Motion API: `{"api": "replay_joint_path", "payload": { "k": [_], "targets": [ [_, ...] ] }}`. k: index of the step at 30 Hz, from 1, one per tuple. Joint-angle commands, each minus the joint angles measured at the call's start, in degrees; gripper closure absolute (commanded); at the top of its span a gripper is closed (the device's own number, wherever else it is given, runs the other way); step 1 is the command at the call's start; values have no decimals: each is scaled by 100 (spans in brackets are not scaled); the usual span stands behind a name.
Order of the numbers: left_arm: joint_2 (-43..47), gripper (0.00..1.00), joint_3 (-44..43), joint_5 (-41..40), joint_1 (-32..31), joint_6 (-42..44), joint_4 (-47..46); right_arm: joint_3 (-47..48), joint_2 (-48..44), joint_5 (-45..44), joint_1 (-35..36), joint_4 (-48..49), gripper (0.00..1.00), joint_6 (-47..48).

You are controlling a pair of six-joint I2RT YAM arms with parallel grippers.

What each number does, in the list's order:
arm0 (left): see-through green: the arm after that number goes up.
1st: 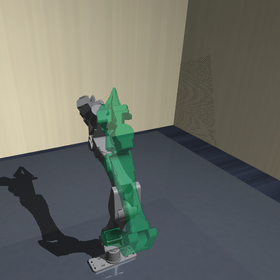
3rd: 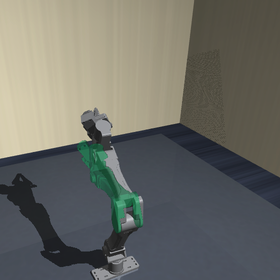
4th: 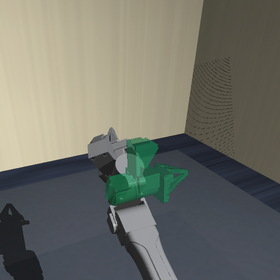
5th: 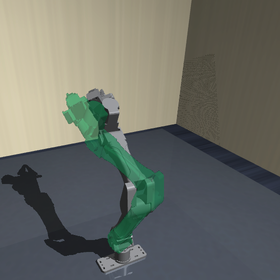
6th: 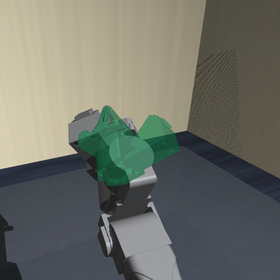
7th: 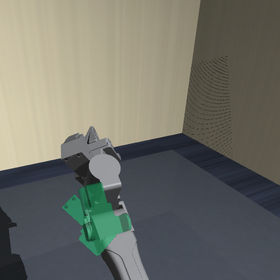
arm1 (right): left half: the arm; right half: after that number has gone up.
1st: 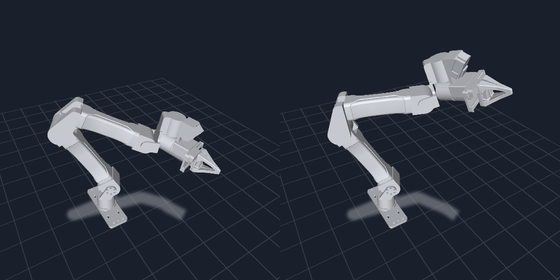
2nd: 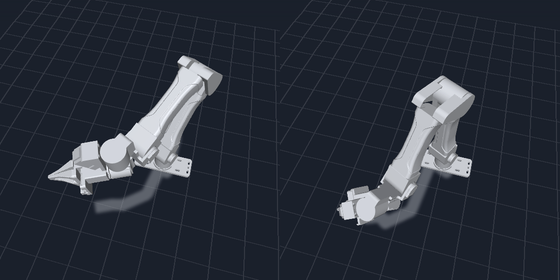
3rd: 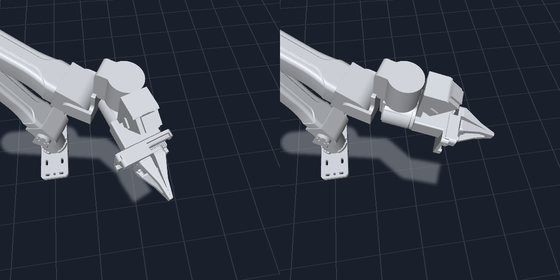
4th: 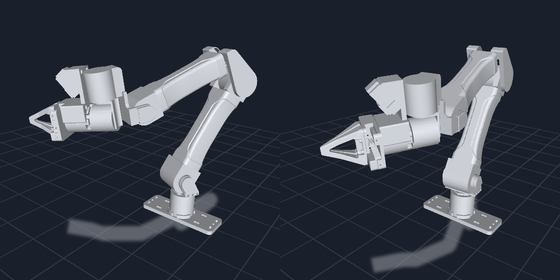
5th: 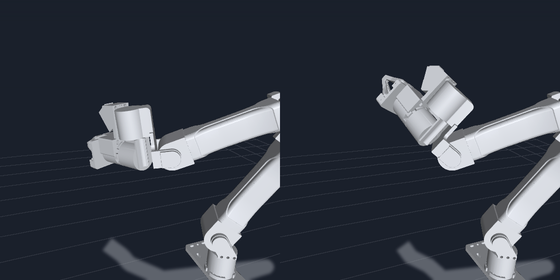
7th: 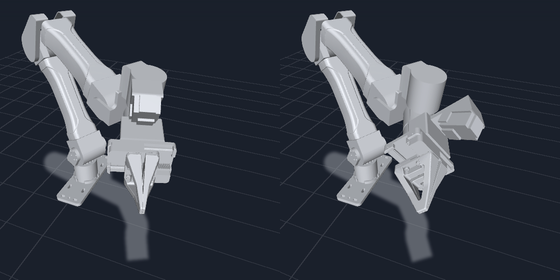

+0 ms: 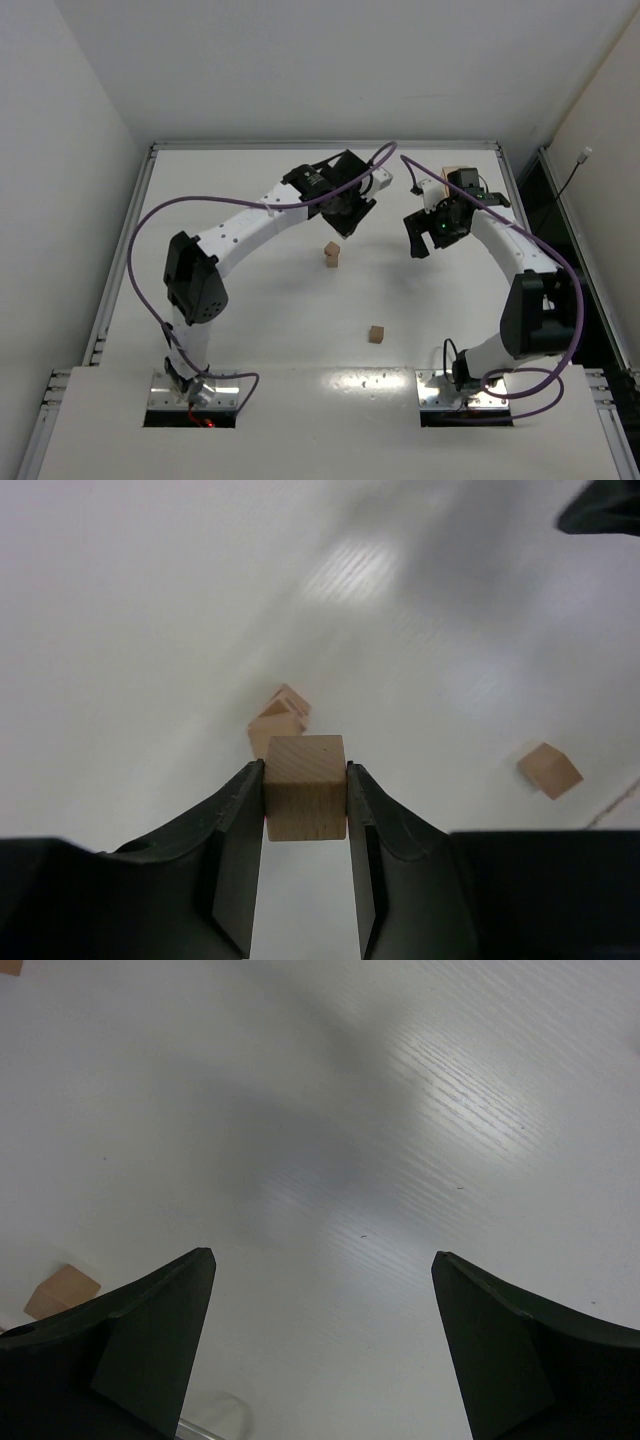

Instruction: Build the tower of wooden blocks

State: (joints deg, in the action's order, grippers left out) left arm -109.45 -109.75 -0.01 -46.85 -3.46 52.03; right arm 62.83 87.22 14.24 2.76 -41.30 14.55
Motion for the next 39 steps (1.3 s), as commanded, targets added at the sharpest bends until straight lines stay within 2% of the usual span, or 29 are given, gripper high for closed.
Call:
{"api": "replay_joint_path", "payload": {
  "k": [1, 6, 15, 37, 39],
  "targets": [
    [-313, 100, -327, -183, 194, -101, 255, 204, -3, 202, 31, -1, 12, -57],
    [-613, 100, -380, -26, 492, -155, 202, 204, -3, 149, 31, -1, 12, -57],
    [-858, 100, -327, 168, 554, -155, 202, 204, -3, 149, 31, 51, 12, -57],
    [-674, 100, 209, 274, 554, -207, 202, 256, 155, 149, 31, 52, 12, -57],
    [-674, 95, 262, 274, 554, -259, 202, 256, 155, 149, 31, 52, 12, -57]
  ]
}}
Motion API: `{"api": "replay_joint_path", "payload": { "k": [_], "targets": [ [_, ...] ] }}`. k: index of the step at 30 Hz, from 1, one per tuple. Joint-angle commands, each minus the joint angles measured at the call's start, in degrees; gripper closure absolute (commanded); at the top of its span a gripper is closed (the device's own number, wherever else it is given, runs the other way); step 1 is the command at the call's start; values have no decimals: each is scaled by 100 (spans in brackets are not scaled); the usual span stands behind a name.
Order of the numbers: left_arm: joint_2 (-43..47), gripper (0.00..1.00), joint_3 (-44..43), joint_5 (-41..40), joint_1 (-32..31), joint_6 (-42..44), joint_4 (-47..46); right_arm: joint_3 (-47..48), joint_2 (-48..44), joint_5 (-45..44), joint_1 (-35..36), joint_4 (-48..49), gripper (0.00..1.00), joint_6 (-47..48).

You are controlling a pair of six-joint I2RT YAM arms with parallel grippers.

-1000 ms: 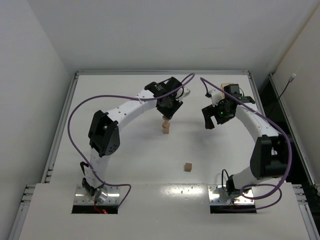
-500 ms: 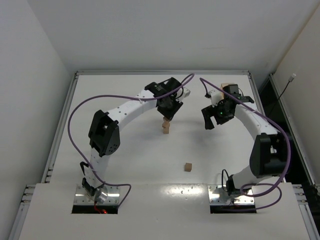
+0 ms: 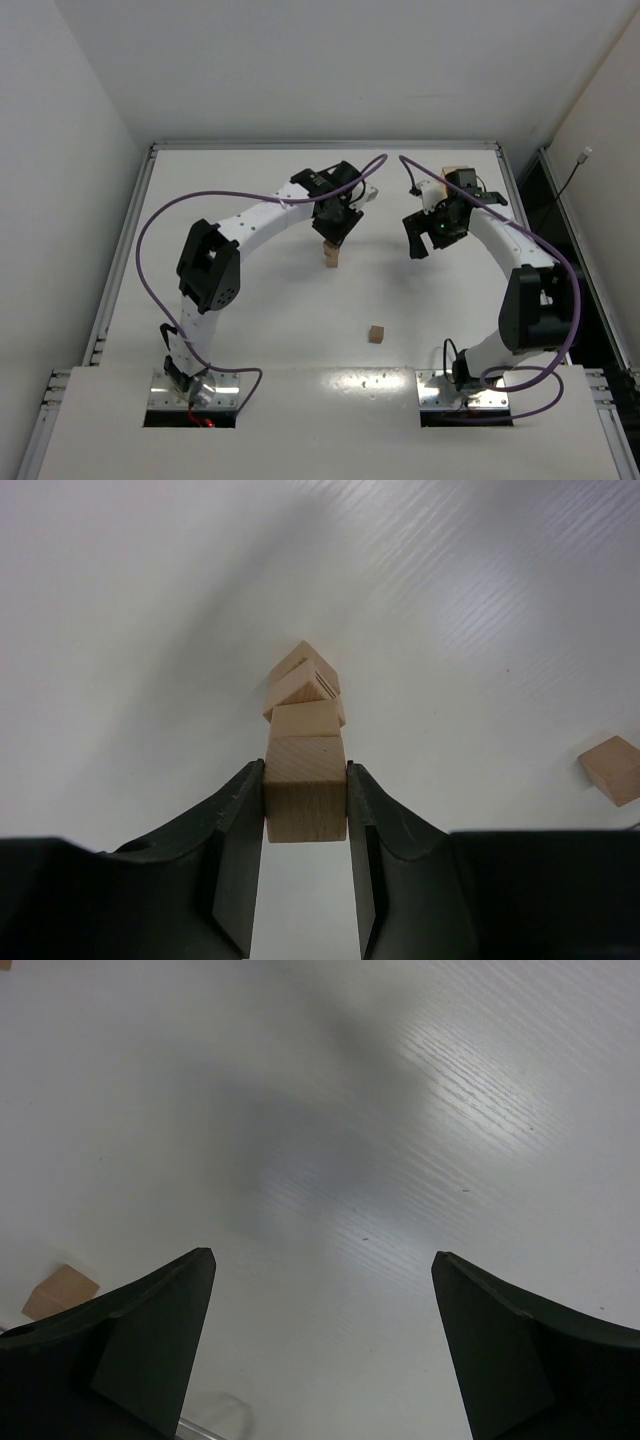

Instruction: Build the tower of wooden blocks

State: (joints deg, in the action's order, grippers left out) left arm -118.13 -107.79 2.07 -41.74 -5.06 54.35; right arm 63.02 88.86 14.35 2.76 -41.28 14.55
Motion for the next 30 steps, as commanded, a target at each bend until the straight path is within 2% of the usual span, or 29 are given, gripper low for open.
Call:
{"api": "replay_joint_path", "payload": {
  "k": [1, 2, 6, 7, 10, 11, 13, 16, 18, 19, 21, 25, 30],
  "targets": [
    [193, 91, 134, 66, 43, -100, -82, 237, -9, 138, 31, 50, 12, -57],
    [246, 81, 135, 66, 43, -100, -82, 237, -9, 138, 31, 50, 12, -57],
    [246, 61, 188, 66, 43, -100, -82, 289, -9, 138, 31, 50, 12, -57],
    [246, 49, 188, 66, 43, -100, -82, 289, -9, 138, 31, 50, 12, -57],
    [246, 33, 188, 13, 43, -100, -82, 289, -9, 138, 31, 50, 12, -57],
    [246, 23, 188, 13, 43, -161, -134, 289, -9, 138, 31, 50, 12, -57],
    [316, 14, 188, 13, 43, -162, -135, 289, -9, 138, 31, 50, 12, -57],
    [693, 13, 275, 13, 95, -337, -380, 289, -61, 410, 31, -82, 12, 170],
    [1096, 12, 494, -48, 157, -460, -906, 237, -140, 647, 93, -152, 12, 381],
    [1560, 8, 730, -48, 279, -539, -1126, 97, -271, 709, 267, -240, 12, 722],
    [1932, 3, 803, -215, 385, -820, -1584, -61, -430, 780, 452, -327, 12, 1066],
    [2232, 1, 417, -680, 727, -1260, -1594, -659, -1018, 780, 1234, -460, 11, 1883],
    [2356, 1, 100, -989, 1737, -1313, -1542, -1265, -1766, 315, 2358, -337, 11, 2184]
  ]
}}
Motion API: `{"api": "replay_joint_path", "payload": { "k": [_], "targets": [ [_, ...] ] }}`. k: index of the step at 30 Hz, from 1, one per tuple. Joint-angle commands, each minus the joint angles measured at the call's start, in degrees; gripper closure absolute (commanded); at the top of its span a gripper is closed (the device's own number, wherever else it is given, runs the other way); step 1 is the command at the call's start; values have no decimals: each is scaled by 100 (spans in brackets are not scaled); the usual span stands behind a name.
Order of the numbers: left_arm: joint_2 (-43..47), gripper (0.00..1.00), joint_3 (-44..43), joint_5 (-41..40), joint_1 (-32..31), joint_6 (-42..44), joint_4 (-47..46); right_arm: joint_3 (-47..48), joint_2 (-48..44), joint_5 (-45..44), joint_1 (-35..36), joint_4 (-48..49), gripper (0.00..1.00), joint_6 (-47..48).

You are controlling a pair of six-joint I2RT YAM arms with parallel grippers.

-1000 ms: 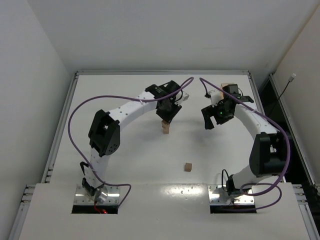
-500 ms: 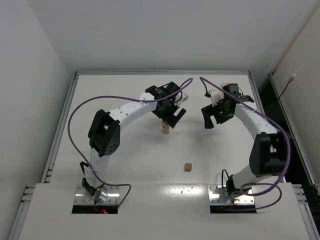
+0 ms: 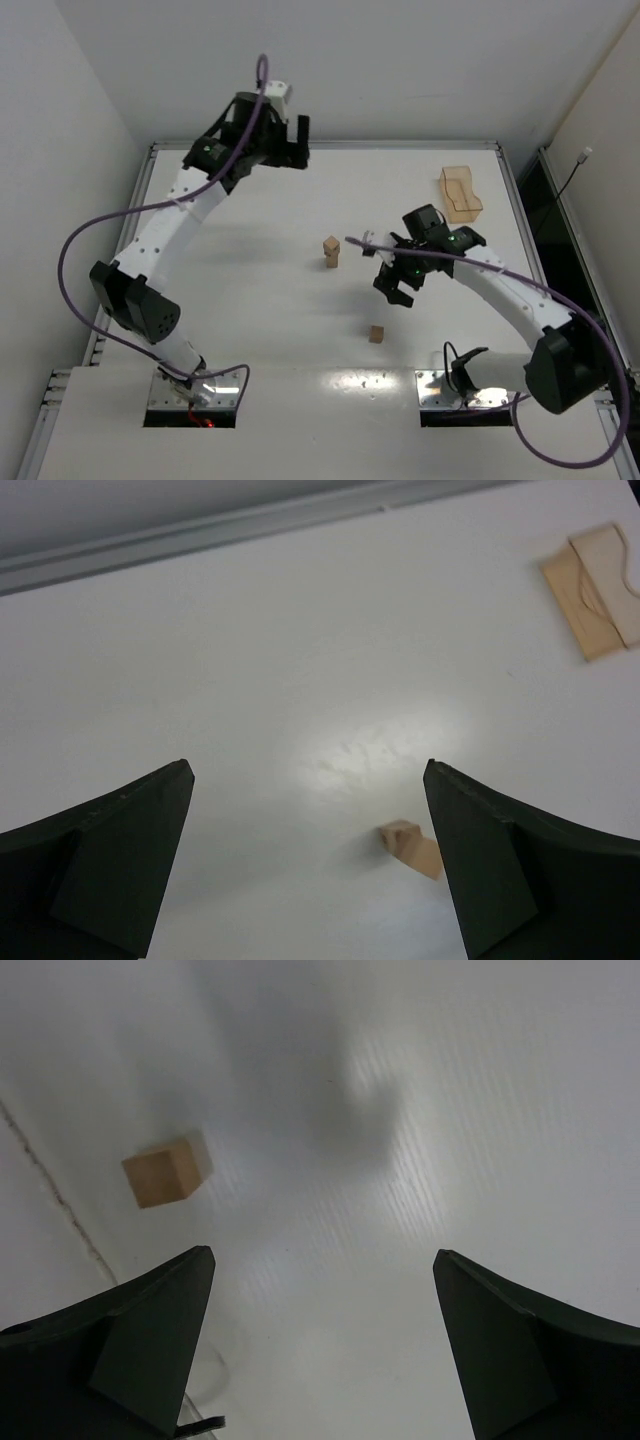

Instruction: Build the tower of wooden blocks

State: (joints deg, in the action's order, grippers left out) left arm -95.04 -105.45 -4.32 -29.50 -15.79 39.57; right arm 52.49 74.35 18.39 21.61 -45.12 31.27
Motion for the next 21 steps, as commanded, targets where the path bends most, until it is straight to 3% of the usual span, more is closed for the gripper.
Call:
{"api": "replay_joint_path", "payload": {
  "k": [1, 6, 11, 17, 21],
  "targets": [
    [47, 1, -195, -351, 680, -240, -64, -213, -368, -142, 633, 48, 12, 512],
    [47, 1, -72, -26, 1857, -240, -11, -274, -167, -196, 1363, -321, 14, 1039],
    [47, 1, 60, 168, 2526, -187, -11, -82, 333, 322, 1977, -733, 17, 1110],
    [-5, 1, -55, 273, 2878, -73, 112, 577, 1449, 568, 2243, -1296, 25, 882],
    [-5, 1, -2, 405, 3019, -73, 112, 701, 1715, 315, 2365, -1052, 28, 435]
  ]
}}
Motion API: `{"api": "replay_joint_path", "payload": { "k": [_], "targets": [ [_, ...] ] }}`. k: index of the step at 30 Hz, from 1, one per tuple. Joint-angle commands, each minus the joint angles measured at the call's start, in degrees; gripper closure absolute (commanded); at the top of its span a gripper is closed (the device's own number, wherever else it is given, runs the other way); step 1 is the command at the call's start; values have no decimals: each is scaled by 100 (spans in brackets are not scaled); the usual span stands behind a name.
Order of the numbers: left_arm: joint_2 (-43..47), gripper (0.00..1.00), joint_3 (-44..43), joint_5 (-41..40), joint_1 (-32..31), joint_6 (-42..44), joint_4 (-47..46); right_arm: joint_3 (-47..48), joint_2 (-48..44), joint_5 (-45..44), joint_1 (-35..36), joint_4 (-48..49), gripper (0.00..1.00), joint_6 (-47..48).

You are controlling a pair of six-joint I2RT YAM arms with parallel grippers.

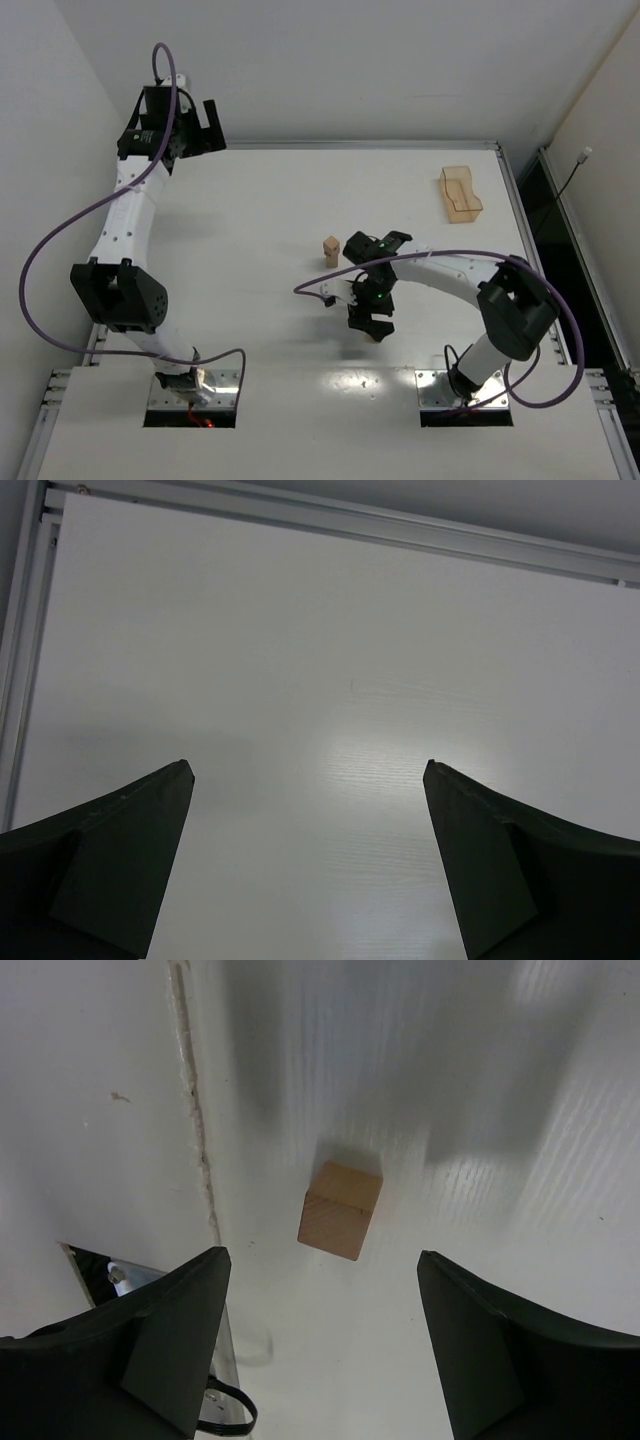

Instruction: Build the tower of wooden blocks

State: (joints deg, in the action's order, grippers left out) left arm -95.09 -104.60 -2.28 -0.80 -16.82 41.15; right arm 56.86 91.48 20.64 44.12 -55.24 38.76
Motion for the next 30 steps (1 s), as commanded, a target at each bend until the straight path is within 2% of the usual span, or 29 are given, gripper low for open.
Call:
{"api": "replay_joint_path", "payload": {
  "k": [1, 12, 23, 26, 30],
  "targets": [
    [-53, 1, -87, 202, 202, 30, -45, 203, 53, -102, 167, 39, 28, -439],
    [-159, 1, -193, 500, 519, 144, 60, -114, 274, -1175, 685, 778, 33, -1300],
    [-159, 1, -245, 554, 625, 197, 60, -395, 387, -1563, 791, 945, 37, -1415],
    [-159, 1, -298, 615, 625, 197, 60, -343, 554, -1686, 791, 945, 43, -1415],
    [-221, 1, -465, 615, 625, 197, 113, -342, 608, -1686, 791, 945, 58, -1415]
  ]
}}
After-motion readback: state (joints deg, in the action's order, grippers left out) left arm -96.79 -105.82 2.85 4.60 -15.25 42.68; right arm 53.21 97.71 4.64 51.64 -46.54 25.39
